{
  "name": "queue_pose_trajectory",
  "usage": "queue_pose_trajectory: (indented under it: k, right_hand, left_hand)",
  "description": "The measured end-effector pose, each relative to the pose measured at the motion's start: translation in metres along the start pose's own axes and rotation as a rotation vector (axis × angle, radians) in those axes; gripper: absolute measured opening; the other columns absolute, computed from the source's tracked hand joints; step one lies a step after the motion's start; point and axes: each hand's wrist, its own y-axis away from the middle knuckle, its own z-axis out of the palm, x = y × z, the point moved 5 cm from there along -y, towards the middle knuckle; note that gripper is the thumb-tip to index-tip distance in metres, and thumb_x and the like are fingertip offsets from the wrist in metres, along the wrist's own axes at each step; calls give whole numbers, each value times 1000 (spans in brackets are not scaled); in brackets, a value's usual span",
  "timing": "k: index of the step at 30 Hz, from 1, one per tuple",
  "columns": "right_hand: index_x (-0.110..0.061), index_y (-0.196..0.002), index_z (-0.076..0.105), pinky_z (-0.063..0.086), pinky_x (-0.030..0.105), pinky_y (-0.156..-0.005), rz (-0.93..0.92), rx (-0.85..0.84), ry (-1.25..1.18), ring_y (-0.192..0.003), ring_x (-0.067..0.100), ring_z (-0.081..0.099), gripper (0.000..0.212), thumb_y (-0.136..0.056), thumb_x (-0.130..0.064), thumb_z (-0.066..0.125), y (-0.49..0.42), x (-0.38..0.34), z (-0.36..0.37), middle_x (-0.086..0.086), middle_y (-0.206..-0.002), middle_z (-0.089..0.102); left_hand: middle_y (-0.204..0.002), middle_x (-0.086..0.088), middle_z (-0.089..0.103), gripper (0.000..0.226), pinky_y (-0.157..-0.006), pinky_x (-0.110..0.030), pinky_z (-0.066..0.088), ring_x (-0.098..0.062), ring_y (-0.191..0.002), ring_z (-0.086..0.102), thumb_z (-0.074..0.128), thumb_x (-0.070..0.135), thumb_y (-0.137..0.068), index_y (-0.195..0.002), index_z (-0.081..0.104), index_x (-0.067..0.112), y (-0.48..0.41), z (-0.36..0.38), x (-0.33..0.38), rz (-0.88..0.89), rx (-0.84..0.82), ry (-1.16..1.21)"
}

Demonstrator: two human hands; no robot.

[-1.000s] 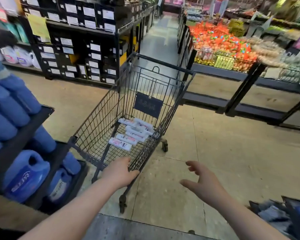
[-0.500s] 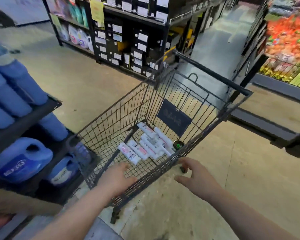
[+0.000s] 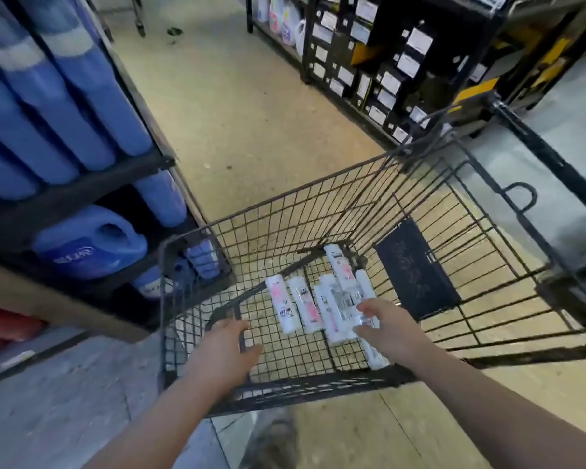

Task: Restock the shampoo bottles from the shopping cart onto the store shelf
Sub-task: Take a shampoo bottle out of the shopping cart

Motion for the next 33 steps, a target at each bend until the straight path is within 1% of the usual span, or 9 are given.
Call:
queue_pose_trajectory:
  k: [4, 8, 12, 17, 20, 23, 25, 29, 33]
  right_hand:
    - [-21, -129, 52, 41, 27, -97, 23, -82, 80, -115, 16, 54, 39, -90, -24, 57, -58, 15, -4, -2, -132, 54]
    - [-20, -125, 55, 48, 27, -83, 50, -153, 113, -97, 20, 60, 35, -90, -21, 56, -108, 33, 1, 0, -127, 57]
    - [-17, -130, 53, 40, 24, -92, 28, -256, 170, -117, 20, 53, 39, -91, -20, 53, -155, 50, 24, 2, -135, 52]
    - [-17, -130, 51, 39, 22, -94, -18, -418, 227, -118, 19, 51, 38, -92, -15, 50, -211, 63, 75, 3, -136, 50]
    - [-18, -132, 49, 41, 23, -80, -57, -460, 310, -109, 20, 58, 39, -94, -18, 50, -244, 62, 108, 4, -130, 55]
    - [-15, -132, 48, 44, 21, -62, -81, -437, 304, -95, 23, 62, 40, -93, -16, 51, -272, 59, 141, 8, -130, 56]
    - [-14, -131, 48, 49, 26, -69, -73, -407, 282, -99, 24, 61, 39, -93, -19, 52, -286, 55, 158, 9, -127, 57]
    - [-8, -121, 47, 36, 21, -49, -15, -357, 221, -65, 8, 52, 31, -93, -21, 52, -306, 55, 192, 1, -94, 58]
    - [-5, -131, 36, 45, 29, -60, 81, -280, 166, -82, 24, 59, 43, -95, -25, 48, -319, 54, 214, 13, -117, 57]
  left_hand:
    - [-146, -1, 38, 56, -105, -36, 40, -19, -128, 43, 52, 48, -89, -138, 41, 24, -38, 1, 12, -39, 12, 9]
    - [-145, -2, 39, 56, -102, -37, 42, -20, -128, 43, 52, 47, -89, -138, 41, 24, -74, 6, 29, -77, -12, 13]
    - [-149, -4, 35, 57, -104, -36, 41, -21, -130, 41, 53, 45, -89, -139, 39, 22, -107, 19, 44, -117, -19, 29]
    - [-138, -2, 46, 47, -92, -31, 46, -17, -116, 52, 53, 43, -91, -132, 47, 21, -141, 52, 49, -175, 7, 107]
    - [-145, -1, 40, 53, -98, -33, 45, -18, -123, 49, 52, 45, -91, -137, 43, 22, -161, 77, 41, -228, 4, 153]
    - [-143, 1, 41, 51, -89, -32, 47, -17, -113, 53, 53, 45, -90, -136, 44, 24, -180, 94, 27, -267, 20, 184]
    - [-139, 2, 43, 49, -84, -30, 47, -16, -107, 54, 54, 43, -90, -134, 45, 23, -189, 100, 14, -295, 35, 224]
    - [-138, 0, 44, 48, -92, -31, 47, -18, -116, 51, 55, 40, -90, -134, 47, 21, -199, 107, -12, -344, 103, 256]
    - [-138, 4, 42, 50, -92, -34, 48, -19, -108, 55, 55, 43, -90, -135, 45, 23, -199, 115, -26, -360, 89, 268]
